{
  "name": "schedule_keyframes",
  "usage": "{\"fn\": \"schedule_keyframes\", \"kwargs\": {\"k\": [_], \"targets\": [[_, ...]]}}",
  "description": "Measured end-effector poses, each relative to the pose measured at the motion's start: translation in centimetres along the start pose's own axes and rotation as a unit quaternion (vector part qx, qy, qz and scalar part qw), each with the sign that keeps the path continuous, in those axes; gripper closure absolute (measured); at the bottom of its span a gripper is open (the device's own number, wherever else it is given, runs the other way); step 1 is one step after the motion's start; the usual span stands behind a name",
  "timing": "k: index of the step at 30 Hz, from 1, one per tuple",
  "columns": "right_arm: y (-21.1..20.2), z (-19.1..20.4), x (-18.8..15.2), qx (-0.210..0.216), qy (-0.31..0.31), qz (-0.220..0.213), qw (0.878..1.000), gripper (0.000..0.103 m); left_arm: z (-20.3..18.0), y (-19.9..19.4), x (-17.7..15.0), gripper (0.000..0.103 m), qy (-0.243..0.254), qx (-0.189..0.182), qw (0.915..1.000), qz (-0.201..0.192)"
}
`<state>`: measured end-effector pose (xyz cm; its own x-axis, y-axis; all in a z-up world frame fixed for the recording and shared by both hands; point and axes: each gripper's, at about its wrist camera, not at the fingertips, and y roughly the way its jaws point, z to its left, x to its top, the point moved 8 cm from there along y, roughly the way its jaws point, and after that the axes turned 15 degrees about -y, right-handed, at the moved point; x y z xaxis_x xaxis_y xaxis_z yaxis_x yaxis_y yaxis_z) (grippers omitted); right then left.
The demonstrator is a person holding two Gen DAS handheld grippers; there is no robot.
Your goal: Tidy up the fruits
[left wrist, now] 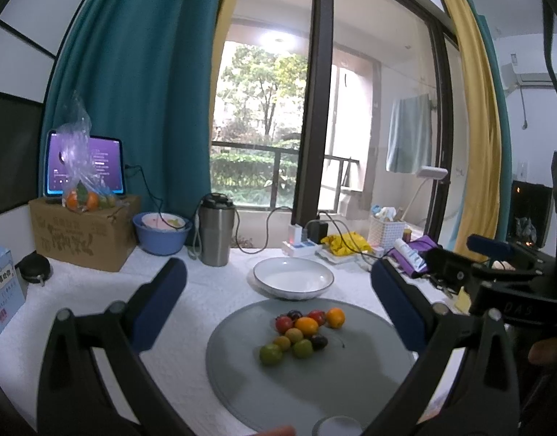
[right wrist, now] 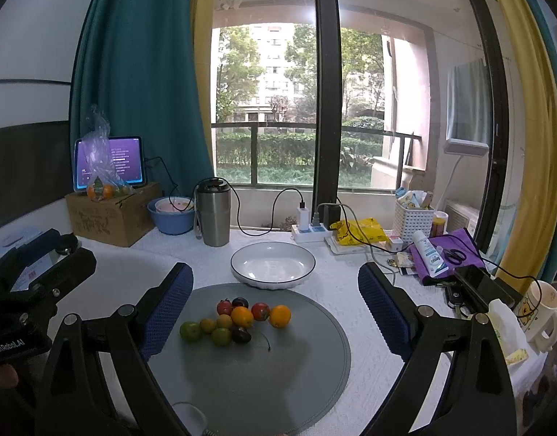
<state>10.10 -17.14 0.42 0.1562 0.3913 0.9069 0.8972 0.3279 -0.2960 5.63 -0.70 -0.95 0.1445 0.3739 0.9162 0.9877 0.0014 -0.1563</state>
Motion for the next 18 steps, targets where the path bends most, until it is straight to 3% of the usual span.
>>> {"fn": "schedule_keyframes", "kwargs": {"k": [18], "targets": [[-0.04,-0.09,-0.26,0.000,-0.002,0.001,1.000,0.009,0.06,-0.31,-0.09,0.001,-0.005,-0.004,1.0000,-0.001]]}}
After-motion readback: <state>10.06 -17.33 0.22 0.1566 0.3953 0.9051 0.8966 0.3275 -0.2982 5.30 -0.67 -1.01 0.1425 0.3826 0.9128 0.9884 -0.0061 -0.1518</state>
